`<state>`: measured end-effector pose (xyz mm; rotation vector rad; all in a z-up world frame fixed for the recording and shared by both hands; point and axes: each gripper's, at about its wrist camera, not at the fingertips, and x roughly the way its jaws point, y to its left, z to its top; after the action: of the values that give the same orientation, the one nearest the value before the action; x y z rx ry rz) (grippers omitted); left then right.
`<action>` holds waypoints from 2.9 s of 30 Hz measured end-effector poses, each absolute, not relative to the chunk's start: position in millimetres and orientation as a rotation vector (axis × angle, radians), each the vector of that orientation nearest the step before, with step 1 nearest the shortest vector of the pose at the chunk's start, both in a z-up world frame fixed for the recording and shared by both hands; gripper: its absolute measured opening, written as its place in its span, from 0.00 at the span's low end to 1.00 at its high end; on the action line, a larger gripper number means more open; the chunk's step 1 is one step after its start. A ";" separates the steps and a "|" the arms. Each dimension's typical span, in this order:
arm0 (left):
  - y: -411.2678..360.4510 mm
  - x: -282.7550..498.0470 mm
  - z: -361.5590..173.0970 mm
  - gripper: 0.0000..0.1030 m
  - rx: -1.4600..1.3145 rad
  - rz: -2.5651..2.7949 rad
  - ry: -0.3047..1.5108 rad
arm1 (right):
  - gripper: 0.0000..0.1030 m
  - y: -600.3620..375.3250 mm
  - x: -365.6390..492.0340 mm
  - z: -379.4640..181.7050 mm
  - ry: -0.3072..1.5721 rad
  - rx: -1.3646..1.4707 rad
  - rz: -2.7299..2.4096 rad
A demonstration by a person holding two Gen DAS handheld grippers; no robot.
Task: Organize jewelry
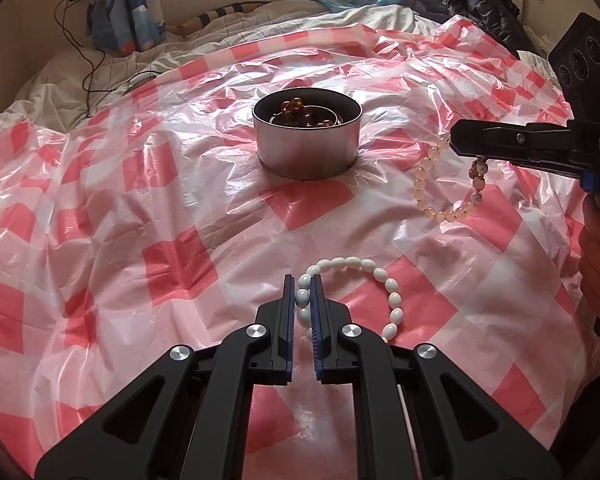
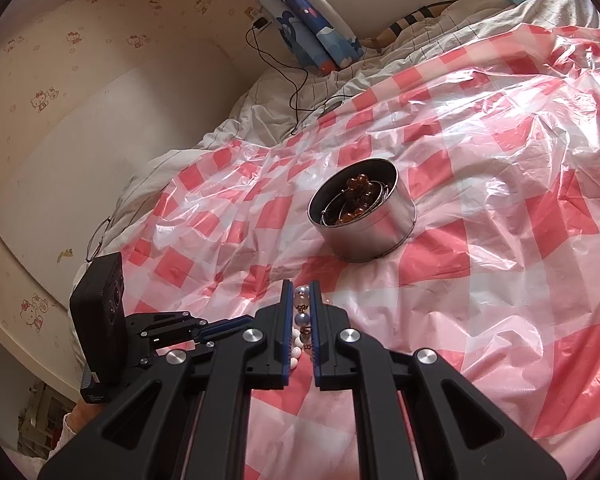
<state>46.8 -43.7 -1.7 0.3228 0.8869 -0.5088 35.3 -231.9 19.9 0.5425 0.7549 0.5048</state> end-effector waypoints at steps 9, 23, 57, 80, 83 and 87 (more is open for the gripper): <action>-47.0 45.6 -0.1 0.07 0.349 -0.493 0.872 | 0.08 -229.0 36.0 19.6 0.759 0.536 0.513; -37.7 68.5 66.0 0.07 0.078 -0.597 0.774 | 0.08 -248.7 44.7 46.8 0.658 0.626 0.550; -23.7 138.5 49.7 0.66 -0.113 -0.449 0.835 | 0.30 -207.6 175.4 17.2 0.864 0.308 0.326; -43.2 82.1 22.5 0.92 -0.008 -0.225 0.816 | 0.85 -229.4 49.6 33.9 0.736 0.172 0.077; -44.7 80.4 23.2 0.93 0.020 -0.186 0.797 | 0.91 -220.1 50.6 35.2 0.714 0.089 0.038; -40.7 85.5 26.2 0.93 0.005 -0.136 0.783 | 0.91 -225.5 56.3 32.1 0.728 0.102 0.010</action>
<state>85.5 -40.7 26.2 0.0050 0.7832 -0.1361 56.3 -225.5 32.1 0.1018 0.7275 0.0099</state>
